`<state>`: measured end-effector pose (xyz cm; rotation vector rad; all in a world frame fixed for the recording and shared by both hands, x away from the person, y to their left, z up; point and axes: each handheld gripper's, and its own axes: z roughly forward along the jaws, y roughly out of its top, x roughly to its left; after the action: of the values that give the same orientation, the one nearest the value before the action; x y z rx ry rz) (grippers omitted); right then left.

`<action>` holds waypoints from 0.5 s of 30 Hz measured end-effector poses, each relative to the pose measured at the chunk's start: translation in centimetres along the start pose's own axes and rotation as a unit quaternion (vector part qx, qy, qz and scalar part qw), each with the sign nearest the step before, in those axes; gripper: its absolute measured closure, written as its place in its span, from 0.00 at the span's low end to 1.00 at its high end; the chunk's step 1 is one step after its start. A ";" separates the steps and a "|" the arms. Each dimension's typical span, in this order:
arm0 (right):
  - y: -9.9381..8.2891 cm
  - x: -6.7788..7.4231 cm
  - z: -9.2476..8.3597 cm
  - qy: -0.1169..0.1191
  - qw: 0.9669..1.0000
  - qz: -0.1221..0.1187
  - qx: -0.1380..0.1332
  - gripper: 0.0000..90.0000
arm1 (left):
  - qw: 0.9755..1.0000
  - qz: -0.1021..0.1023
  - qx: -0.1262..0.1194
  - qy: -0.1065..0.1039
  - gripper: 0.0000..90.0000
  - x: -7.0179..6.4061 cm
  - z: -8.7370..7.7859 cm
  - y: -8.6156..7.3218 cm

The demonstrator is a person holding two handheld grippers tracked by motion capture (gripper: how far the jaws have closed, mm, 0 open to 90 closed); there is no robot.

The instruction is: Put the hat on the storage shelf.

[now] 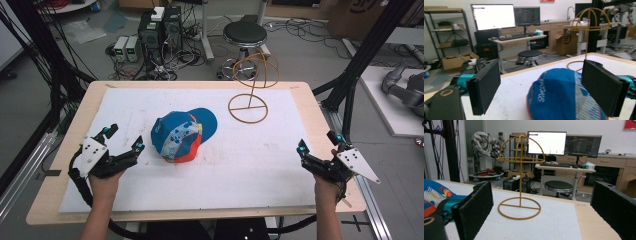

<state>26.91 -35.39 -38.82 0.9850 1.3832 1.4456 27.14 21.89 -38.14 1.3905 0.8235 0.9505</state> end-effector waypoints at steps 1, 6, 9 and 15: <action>0.0 -0.1 0.0 -0.001 1.000 -0.003 -0.002 0.05 | 1.000 0.002 0.003 -0.003 0.18 -0.3 0.3 0.0; 0.0 -0.2 -0.1 -0.002 1.000 0.000 -0.002 0.05 | 1.000 0.005 0.014 -0.021 0.18 -1.5 1.9 -0.2; -0.1 -0.3 -0.1 -0.004 1.000 0.001 -0.002 0.05 | 0.999 0.004 0.022 -0.029 0.18 -2.2 2.8 -0.4; -0.1 -0.4 -0.1 -0.004 1.000 0.002 -0.001 0.05 | 0.999 0.001 0.037 -0.037 0.18 -3.2 4.3 -1.0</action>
<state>26.91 -35.78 -38.88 0.9923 1.3734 1.4449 29.78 17.26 -39.18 1.4815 0.8075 0.8734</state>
